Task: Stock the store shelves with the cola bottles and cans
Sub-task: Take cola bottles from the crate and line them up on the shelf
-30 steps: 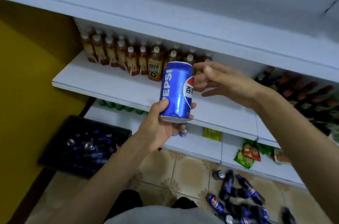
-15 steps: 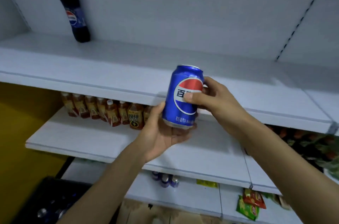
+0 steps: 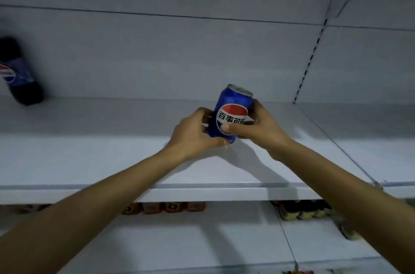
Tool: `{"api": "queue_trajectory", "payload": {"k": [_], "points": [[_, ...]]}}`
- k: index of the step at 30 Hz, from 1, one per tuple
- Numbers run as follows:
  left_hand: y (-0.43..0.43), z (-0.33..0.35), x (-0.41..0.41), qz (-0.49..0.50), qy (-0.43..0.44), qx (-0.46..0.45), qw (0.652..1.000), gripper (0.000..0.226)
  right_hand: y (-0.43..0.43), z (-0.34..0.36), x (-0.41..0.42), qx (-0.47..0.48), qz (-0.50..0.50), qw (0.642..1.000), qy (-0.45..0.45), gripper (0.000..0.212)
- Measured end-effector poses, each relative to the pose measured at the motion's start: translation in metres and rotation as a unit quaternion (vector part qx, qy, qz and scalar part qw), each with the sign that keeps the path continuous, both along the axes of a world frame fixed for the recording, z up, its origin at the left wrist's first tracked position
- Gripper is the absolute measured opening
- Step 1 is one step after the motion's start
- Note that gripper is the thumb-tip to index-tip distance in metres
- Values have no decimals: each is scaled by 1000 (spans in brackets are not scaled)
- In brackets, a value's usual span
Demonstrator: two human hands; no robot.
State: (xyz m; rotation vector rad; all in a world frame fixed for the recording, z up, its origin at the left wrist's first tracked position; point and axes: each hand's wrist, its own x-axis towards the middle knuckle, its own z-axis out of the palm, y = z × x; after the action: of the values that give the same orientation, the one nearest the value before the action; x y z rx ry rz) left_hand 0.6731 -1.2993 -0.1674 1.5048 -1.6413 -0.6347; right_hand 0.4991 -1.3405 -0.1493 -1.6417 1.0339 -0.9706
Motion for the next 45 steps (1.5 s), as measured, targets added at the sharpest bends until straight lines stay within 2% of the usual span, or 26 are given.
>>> {"api": "queue_trajectory", "payload": {"k": [3, 10, 14, 20, 30, 40, 43, 45], "points": [[-31, -4, -15, 3, -3, -8, 1000, 70, -29, -2, -14, 20, -4, 1000, 16, 77], [-114, -7, -48, 46, -5, 11, 999, 63, -117, -4, -31, -9, -16, 999, 42, 82], [-152, -15, -66, 88, 29, -1, 996, 63, -163, -11, -35, 3, -39, 999, 8, 69], [-189, -30, -77, 129, 48, 27, 990, 65, -202, -28, -37, -52, -30, 997, 48, 70], [-204, -35, -82, 161, 6, 39, 986, 70, -228, -47, -32, -61, -32, 997, 46, 63], [-209, -36, -89, 183, 37, 30, 982, 66, -229, -47, -31, -57, -12, 996, 74, 78], [-200, -37, -88, 187, 53, 31, 980, 76, -217, -51, -35, -17, -35, 998, 49, 89], [-188, -36, -83, 183, 53, 33, 981, 85, -203, -51, -39, 5, -66, 998, 14, 87]]}}
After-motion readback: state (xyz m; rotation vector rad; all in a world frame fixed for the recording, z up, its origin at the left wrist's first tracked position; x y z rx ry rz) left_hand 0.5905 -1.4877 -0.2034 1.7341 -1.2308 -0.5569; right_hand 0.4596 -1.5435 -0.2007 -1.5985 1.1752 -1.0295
